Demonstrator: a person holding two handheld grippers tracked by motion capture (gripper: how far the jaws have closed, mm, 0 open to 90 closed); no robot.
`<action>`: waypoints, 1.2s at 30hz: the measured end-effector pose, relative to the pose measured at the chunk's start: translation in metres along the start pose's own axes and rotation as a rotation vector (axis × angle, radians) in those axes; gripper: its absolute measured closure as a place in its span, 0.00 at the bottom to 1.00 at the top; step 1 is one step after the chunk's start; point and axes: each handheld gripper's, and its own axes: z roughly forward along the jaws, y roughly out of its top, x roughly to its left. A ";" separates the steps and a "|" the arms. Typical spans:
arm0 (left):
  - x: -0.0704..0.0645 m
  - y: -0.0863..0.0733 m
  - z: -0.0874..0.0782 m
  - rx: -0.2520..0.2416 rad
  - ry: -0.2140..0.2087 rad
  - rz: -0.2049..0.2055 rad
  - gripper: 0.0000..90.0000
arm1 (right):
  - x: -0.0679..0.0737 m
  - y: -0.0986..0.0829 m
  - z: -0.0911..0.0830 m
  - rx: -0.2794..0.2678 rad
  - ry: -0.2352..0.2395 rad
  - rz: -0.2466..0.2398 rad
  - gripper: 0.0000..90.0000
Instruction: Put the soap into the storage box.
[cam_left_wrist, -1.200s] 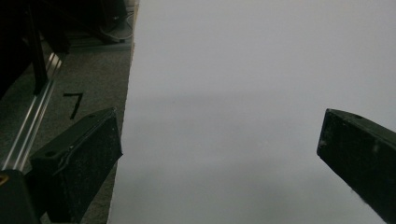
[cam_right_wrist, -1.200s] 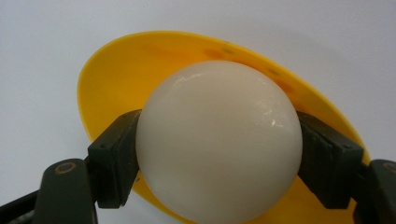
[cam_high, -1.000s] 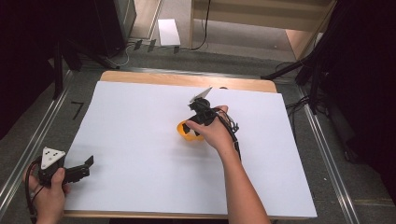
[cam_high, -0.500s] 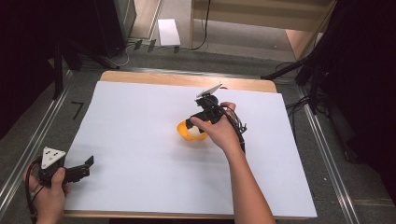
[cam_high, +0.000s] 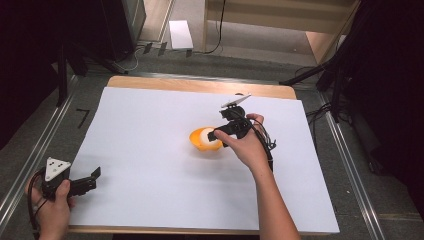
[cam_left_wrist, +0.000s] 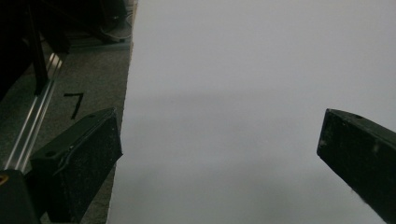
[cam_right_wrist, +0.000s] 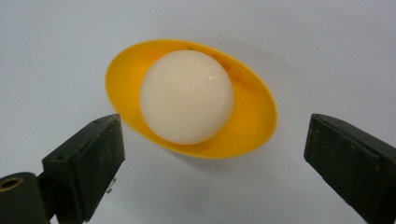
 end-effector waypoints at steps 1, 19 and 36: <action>0.000 0.000 0.000 0.000 0.000 0.000 0.00 | -0.001 -0.002 -0.002 -0.005 -0.001 0.005 0.06; -0.001 0.000 0.000 0.002 0.005 0.006 0.00 | -0.039 -0.051 -0.022 -0.050 -0.011 0.064 0.08; -0.001 0.000 0.000 0.007 0.010 0.010 0.00 | -0.079 -0.101 -0.016 -0.058 -0.031 0.126 0.09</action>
